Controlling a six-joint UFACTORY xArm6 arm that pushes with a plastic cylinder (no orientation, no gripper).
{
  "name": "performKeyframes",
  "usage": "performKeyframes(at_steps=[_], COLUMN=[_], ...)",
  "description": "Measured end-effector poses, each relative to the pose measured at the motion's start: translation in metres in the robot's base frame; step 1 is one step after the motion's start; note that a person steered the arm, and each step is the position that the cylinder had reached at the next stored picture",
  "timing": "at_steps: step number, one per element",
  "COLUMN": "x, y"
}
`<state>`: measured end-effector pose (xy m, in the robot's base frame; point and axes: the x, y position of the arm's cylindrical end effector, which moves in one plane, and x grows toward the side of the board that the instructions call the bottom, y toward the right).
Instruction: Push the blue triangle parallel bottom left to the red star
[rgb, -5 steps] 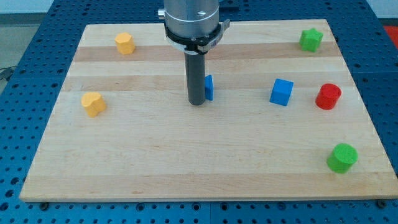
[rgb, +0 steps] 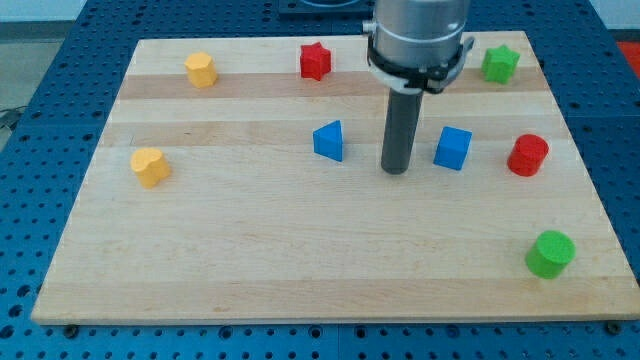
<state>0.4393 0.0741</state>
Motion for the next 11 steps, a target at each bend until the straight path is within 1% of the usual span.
performKeyframes(at_steps=[1,2,3,4,6,7,8,10,11], x=[-0.004,-0.033,-0.034,-0.042,-0.040,-0.037,-0.037,-0.036,-0.036], y=[0.000,-0.005,-0.007,-0.036,-0.045,-0.081,-0.072,-0.106,-0.093])
